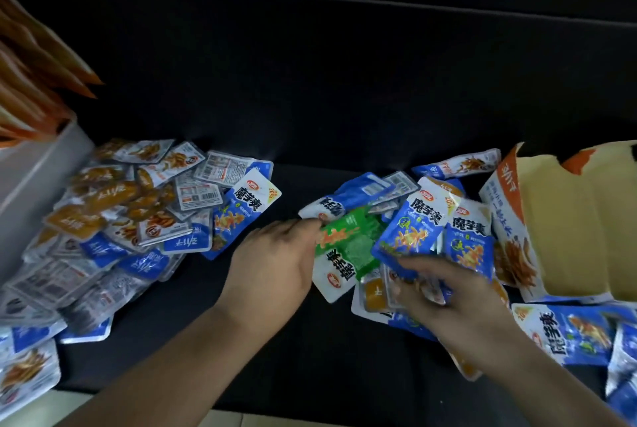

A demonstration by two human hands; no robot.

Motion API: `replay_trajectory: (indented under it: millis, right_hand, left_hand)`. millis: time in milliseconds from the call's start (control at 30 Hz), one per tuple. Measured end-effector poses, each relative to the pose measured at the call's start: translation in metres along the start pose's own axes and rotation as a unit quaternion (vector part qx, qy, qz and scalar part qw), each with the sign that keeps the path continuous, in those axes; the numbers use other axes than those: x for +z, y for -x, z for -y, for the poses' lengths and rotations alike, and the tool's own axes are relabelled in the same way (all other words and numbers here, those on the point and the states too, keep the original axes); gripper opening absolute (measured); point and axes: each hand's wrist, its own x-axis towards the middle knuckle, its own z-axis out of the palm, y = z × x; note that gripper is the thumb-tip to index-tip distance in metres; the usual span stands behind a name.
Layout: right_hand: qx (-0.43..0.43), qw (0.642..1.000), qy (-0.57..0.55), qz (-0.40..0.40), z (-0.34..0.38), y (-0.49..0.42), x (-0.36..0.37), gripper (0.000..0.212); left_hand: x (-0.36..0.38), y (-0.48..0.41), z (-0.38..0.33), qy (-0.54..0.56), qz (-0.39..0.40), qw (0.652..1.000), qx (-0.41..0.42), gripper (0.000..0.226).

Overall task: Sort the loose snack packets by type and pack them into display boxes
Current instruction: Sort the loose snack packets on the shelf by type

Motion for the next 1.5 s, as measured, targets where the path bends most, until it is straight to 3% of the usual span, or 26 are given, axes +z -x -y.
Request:
replay_trajectory:
  millis: [67,133,167,267,333,400,467,533,567,667,733,967,1067,1233,1333,1400,1500]
  right_hand:
    - [-0.005,0.996,-0.032,-0.081,0.011,0.003,0.004,0.021]
    - [0.02,0.991,-0.075,-0.11,0.027,0.003,0.006,0.024]
    - [0.034,0.989,-0.102,-0.097,0.038,0.004,0.006,0.028]
    - [0.07,0.962,-0.263,0.012,0.065,0.001,0.008,0.02]
    - [0.108,0.937,-0.332,0.03,0.071,-0.001,0.013,0.022]
    - [0.128,0.937,-0.326,-0.011,0.064,-0.003,0.017,0.027]
    - [0.152,0.935,-0.318,-0.046,0.056,-0.004,0.015,0.03]
    - [0.159,0.935,-0.312,-0.064,0.048,-0.003,0.007,0.031]
    - [0.158,0.936,-0.307,-0.067,0.044,-0.002,0.004,0.032]
    - [0.152,0.943,-0.29,-0.067,0.035,0.001,0.0,0.035]
    - [0.15,0.944,-0.283,-0.077,0.031,0.003,-0.002,0.037]
    - [0.148,0.942,-0.274,-0.122,0.022,0.01,-0.009,0.021]
    - [0.154,0.938,-0.281,-0.131,0.019,0.011,-0.013,0.017]
    - [0.156,0.935,-0.292,-0.126,0.02,0.015,-0.015,0.017]
    - [0.152,0.936,-0.299,-0.109,0.019,0.017,-0.014,0.018]
    - [0.143,0.94,-0.293,-0.1,0.021,0.018,-0.011,0.014]
    - [0.136,0.941,-0.292,-0.106,0.027,0.017,-0.005,0.012]
  left_hand:
    - [-0.014,0.004,-0.009,0.077,-0.017,0.996,-0.039,0.019]
    - [-0.024,0.007,-0.018,0.2,0.005,0.976,-0.091,0.025]
    - [-0.028,0.007,-0.024,0.288,0.032,0.947,-0.138,0.028]
    - [-0.037,0.002,-0.047,0.487,0.101,0.818,-0.288,0.026]
    - [-0.034,0.003,-0.056,0.506,0.133,0.798,-0.299,0.025]
    - [-0.025,0.005,-0.055,0.454,0.158,0.842,-0.245,0.022]
    - [-0.012,0.004,-0.041,0.329,0.131,0.919,-0.175,0.018]
    - [0.0,-0.011,-0.023,0.162,0.073,0.977,-0.119,0.027]
    - [0.006,-0.024,-0.016,0.092,0.067,0.989,-0.094,0.037]
    - [0.018,-0.065,-0.006,-0.02,0.183,0.98,-0.075,0.077]
    - [0.029,-0.083,-0.007,-0.055,0.264,0.961,-0.066,0.088]
    - [0.04,-0.084,-0.026,-0.182,0.221,0.958,0.027,0.025]
    - [0.031,-0.078,-0.025,-0.118,0.188,0.975,0.012,0.012]
    - [0.01,-0.053,-0.023,0.078,0.206,0.97,-0.101,0.031]
    - [-0.009,-0.041,-0.026,0.123,0.081,0.976,-0.158,0.013]
    - [-0.023,-0.034,-0.043,0.262,0.039,0.935,-0.236,0.013]
    - [-0.031,-0.021,-0.077,0.491,0.101,0.793,-0.346,0.014]
